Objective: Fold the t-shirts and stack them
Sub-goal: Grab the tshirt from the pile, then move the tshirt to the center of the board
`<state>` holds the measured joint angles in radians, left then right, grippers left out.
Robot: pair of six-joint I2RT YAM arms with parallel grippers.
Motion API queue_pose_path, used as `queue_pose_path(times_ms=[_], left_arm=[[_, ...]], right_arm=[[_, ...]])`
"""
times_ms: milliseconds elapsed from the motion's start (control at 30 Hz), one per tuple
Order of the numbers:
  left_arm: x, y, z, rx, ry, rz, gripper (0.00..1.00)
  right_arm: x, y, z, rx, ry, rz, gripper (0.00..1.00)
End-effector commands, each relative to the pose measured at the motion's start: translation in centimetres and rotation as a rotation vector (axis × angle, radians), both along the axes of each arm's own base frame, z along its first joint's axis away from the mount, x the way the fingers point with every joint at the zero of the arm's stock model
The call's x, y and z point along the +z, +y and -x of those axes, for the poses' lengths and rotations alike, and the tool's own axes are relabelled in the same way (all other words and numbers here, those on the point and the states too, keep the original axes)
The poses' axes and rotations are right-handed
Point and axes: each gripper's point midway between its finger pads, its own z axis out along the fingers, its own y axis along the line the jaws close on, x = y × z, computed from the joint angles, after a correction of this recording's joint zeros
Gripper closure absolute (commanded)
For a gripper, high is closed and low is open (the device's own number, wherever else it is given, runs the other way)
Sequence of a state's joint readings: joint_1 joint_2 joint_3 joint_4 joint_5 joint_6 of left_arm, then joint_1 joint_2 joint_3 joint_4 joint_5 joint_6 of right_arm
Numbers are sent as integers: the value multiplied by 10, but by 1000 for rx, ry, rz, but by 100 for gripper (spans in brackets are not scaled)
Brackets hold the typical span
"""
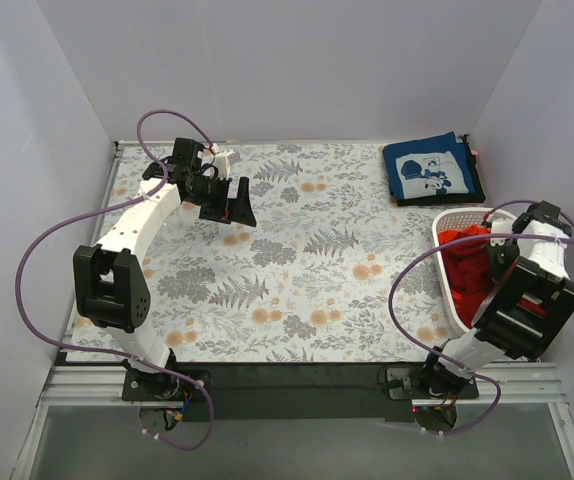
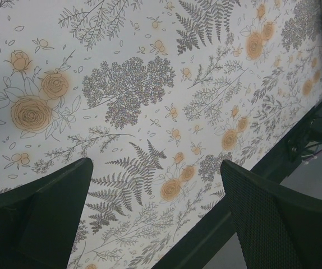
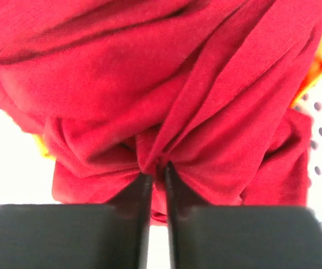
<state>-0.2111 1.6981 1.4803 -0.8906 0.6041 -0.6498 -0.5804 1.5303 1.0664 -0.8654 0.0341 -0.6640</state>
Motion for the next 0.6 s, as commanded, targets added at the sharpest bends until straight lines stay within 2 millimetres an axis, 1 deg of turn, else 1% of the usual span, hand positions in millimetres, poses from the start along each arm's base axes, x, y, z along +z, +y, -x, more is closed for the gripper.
queue_pose_path(times_ms=[0, 33, 67, 100, 167, 200, 233, 267, 300, 333, 400, 433, 500, 533, 567], left_arm=[[15, 5, 2, -5, -57, -2, 2], [15, 5, 2, -6, -60, 0, 2], [16, 4, 2, -6, -64, 1, 2], [16, 4, 2, -4, -64, 1, 2], [19, 4, 0, -2, -77, 5, 2], [21, 4, -1, -1, -82, 7, 2], [22, 3, -3, 0, -85, 8, 2], [22, 3, -4, 2, -88, 10, 2], [23, 4, -5, 6, -92, 9, 2], [25, 3, -7, 7, -98, 12, 2], [26, 4, -9, 18, -101, 15, 2], [28, 4, -11, 20, -104, 19, 2], [31, 7, -14, 33, -106, 25, 2], [32, 8, -15, 36, -103, 33, 2], [36, 9, -18, 43, -110, 41, 2]], right_arm=[[42, 2, -10, -2, -79, -8, 98], [53, 6, -16, 5, -119, -27, 99], [72, 4, -25, 12, -167, -16, 99], [87, 8, -24, 15, -188, -23, 99], [110, 16, -30, 27, -249, -48, 99], [135, 17, -35, 37, -304, -33, 99], [147, 23, -41, 55, -353, -55, 99], [162, 25, -45, 64, -397, -51, 99], [186, 27, -52, 72, -464, -35, 99], [200, 36, -57, 97, -515, -68, 99], [223, 43, -65, 97, -588, -92, 99], [252, 51, -73, 131, -675, -105, 99], [277, 62, -83, 143, -747, -142, 99], [306, 74, -89, 191, -832, -164, 99], [322, 81, -92, 211, -878, -180, 99]])
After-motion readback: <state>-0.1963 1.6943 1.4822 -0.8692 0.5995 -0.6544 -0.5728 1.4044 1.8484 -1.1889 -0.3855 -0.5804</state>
